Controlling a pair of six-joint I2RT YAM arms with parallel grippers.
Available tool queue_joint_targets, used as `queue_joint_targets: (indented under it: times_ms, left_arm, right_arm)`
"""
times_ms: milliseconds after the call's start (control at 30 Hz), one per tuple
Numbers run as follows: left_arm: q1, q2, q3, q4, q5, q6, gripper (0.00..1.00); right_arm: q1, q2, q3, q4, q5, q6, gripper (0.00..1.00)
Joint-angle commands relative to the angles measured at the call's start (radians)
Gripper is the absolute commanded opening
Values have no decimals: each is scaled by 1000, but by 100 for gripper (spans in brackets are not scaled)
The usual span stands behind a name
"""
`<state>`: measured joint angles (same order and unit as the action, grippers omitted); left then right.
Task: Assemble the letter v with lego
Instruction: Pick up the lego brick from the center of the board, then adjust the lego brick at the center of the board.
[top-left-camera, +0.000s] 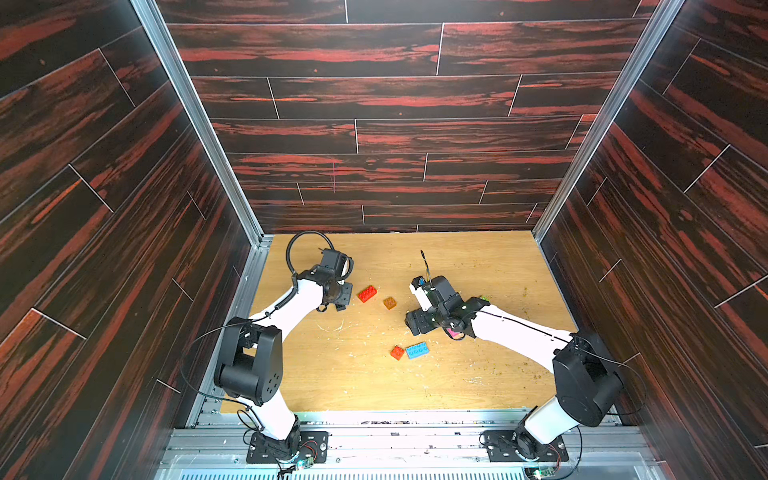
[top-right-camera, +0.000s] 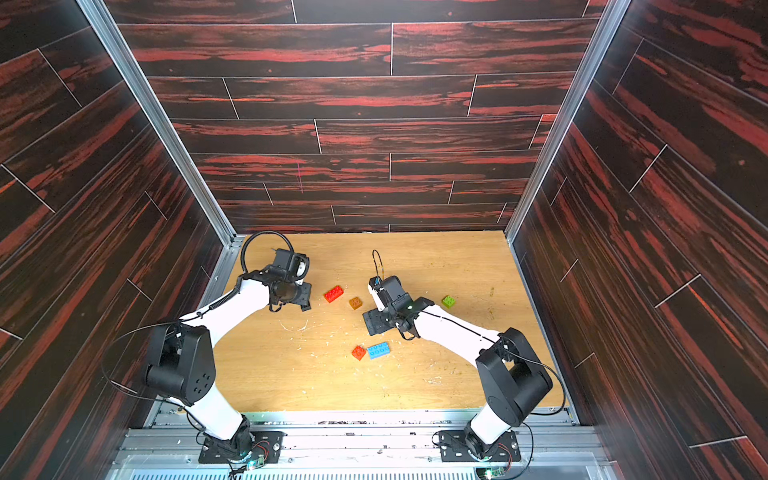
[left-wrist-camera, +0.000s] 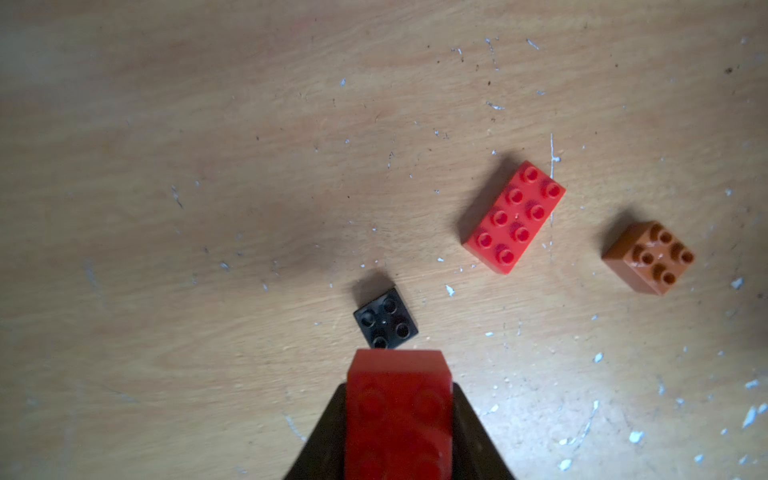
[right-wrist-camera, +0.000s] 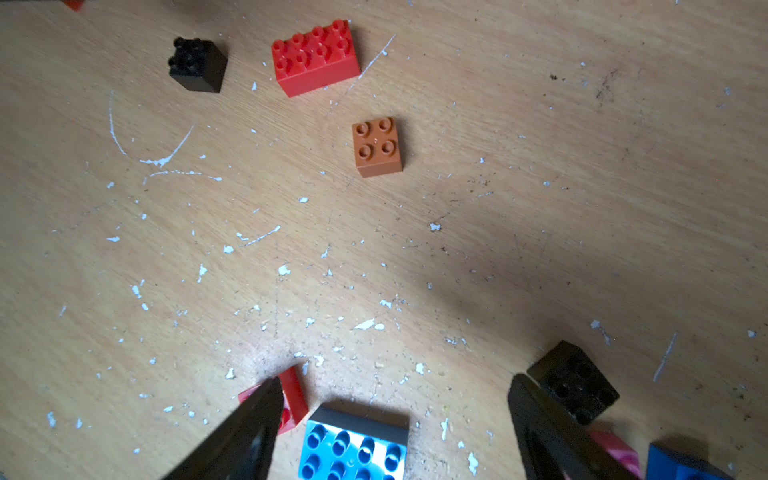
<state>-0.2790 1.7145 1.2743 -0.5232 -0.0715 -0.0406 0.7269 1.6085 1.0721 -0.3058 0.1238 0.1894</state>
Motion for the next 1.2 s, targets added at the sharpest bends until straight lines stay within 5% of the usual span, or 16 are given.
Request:
queue_joint_targets:
  times_ms: [0, 467, 733, 1167]
  left_arm:
    - [15, 33, 60, -106, -13, 126, 20]
    - [89, 151, 149, -207, 22, 417, 20]
    - [88, 166, 122, -122, 137, 477, 20]
    - [89, 232, 180, -122, 93, 506, 20]
  right_arm:
    - [11, 0, -2, 14, -14, -6, 88]
    - [13, -23, -22, 24, -31, 2, 88]
    - [13, -35, -35, 18, -19, 18, 88]
    - [13, -30, -44, 23, -27, 20, 88]
